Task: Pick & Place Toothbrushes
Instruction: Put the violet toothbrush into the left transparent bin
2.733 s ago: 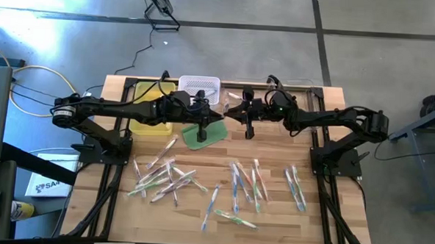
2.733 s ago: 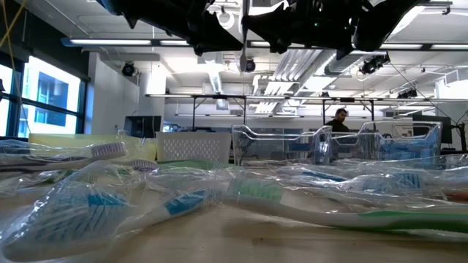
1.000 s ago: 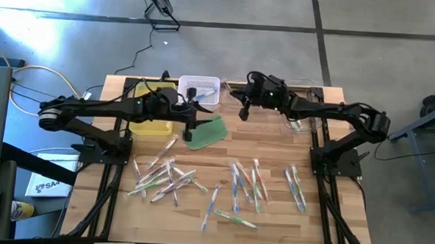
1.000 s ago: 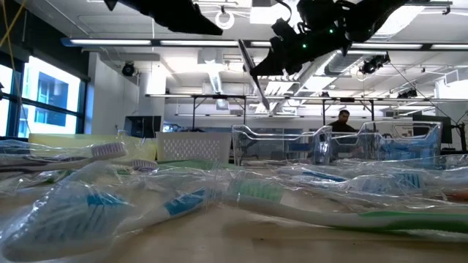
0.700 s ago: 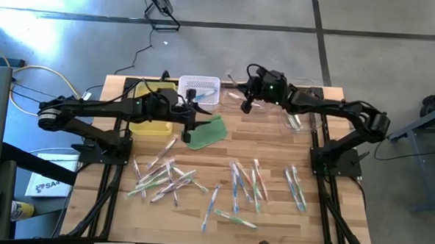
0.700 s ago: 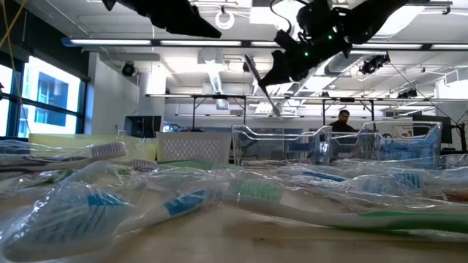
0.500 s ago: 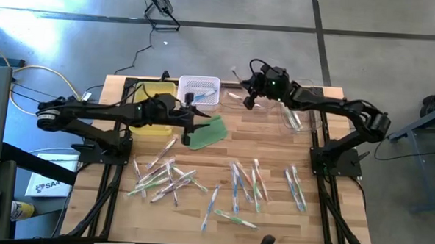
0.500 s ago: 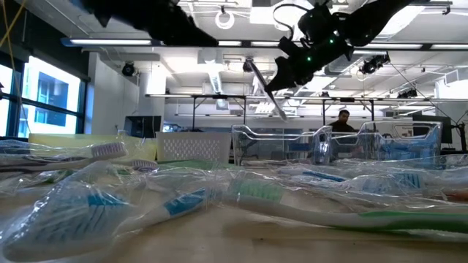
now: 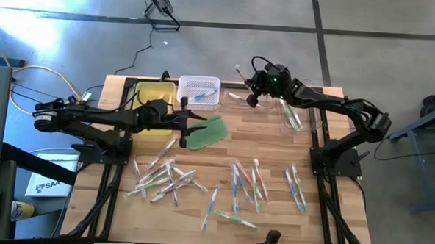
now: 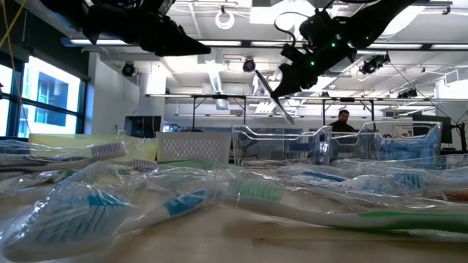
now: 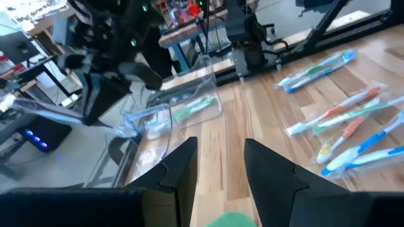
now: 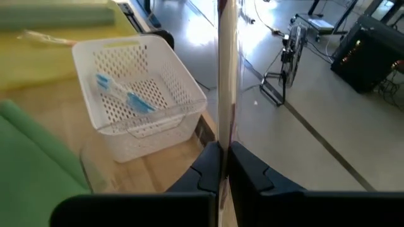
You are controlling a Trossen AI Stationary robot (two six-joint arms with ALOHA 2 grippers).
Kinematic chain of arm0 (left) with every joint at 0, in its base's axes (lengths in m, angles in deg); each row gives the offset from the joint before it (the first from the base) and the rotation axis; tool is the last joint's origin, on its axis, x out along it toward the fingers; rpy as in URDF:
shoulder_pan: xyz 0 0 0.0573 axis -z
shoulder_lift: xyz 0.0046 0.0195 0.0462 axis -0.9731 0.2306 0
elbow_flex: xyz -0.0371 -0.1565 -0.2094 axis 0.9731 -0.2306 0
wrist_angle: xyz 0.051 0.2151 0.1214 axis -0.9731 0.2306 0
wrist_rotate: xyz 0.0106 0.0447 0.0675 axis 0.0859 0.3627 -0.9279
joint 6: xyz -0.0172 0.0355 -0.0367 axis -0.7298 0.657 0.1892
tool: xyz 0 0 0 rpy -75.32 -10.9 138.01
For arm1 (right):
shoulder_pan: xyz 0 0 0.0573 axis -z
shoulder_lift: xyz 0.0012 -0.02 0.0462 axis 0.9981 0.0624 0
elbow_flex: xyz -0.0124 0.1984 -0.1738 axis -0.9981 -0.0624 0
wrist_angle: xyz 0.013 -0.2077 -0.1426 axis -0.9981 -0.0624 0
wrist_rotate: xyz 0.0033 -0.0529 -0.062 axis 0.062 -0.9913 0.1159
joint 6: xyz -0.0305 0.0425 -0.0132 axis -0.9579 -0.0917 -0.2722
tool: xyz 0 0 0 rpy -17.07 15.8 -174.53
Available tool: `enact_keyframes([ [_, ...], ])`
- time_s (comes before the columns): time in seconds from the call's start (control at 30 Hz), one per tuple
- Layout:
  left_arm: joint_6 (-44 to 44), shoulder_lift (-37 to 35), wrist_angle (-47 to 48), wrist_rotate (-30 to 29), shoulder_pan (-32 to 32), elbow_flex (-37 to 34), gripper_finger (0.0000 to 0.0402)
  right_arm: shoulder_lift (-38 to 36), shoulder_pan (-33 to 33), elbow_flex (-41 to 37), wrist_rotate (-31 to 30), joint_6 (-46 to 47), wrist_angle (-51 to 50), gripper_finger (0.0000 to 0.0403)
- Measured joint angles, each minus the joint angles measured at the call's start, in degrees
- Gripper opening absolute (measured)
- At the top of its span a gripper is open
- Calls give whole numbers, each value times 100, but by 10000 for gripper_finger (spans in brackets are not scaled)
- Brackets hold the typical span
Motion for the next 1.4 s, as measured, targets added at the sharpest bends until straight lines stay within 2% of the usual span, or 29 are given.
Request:
enact_keyframes([
  [0.5, -43, 5, -142, 68, 7, 2, 125, 1316, 225, 0, -175, 44, -12, 8],
  [0.8, -43, 5, -142, 66, 7, 2, 125, 1422, 281, 0, -155, 42, -330, 9],
  [0.9, -45, 5, -142, 66, 7, 1, 125, 1423, 279, 0, -152, 42, -330, 31],
  [1.17, -67, 5, -145, 63, 7, 2, 125, 1418, 273, 0, -236, 42, -369, 124],
  [1.4, -58, 6, -145, 60, -1, 2, 125, 1020, 234, 0, -221, 2, -371, 135],
])
